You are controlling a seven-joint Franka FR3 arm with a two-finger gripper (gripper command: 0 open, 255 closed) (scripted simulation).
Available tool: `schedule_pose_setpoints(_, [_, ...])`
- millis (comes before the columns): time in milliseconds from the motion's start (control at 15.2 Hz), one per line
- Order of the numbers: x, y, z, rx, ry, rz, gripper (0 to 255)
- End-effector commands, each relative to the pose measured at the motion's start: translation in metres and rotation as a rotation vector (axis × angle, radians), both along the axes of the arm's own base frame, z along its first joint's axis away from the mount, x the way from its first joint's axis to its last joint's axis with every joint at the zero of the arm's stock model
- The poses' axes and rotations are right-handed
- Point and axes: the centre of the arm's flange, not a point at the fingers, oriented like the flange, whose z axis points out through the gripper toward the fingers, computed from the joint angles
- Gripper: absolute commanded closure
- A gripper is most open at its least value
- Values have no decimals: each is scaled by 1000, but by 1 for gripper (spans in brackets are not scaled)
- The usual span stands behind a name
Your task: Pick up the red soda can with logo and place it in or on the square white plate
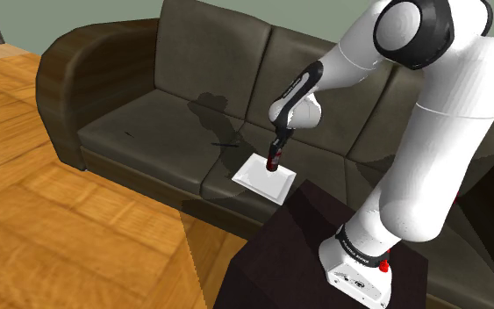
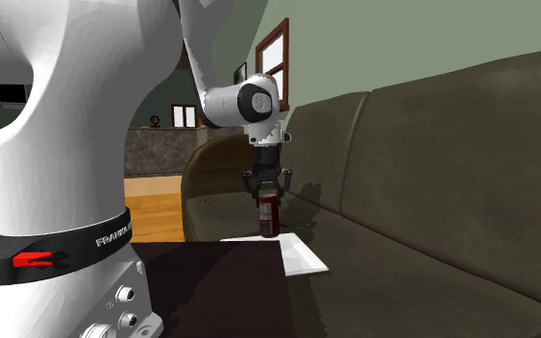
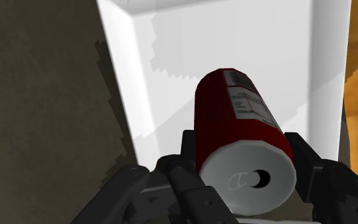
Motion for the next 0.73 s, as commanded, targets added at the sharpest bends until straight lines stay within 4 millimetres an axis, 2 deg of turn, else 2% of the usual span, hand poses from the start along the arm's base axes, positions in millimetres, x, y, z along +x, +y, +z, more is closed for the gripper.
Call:
schedule_pose_setpoints(0, [0, 0, -11, 0, -1, 0, 255])
schedule_pose_setpoints(660, [0, 0, -62, 0, -1, 0, 255])
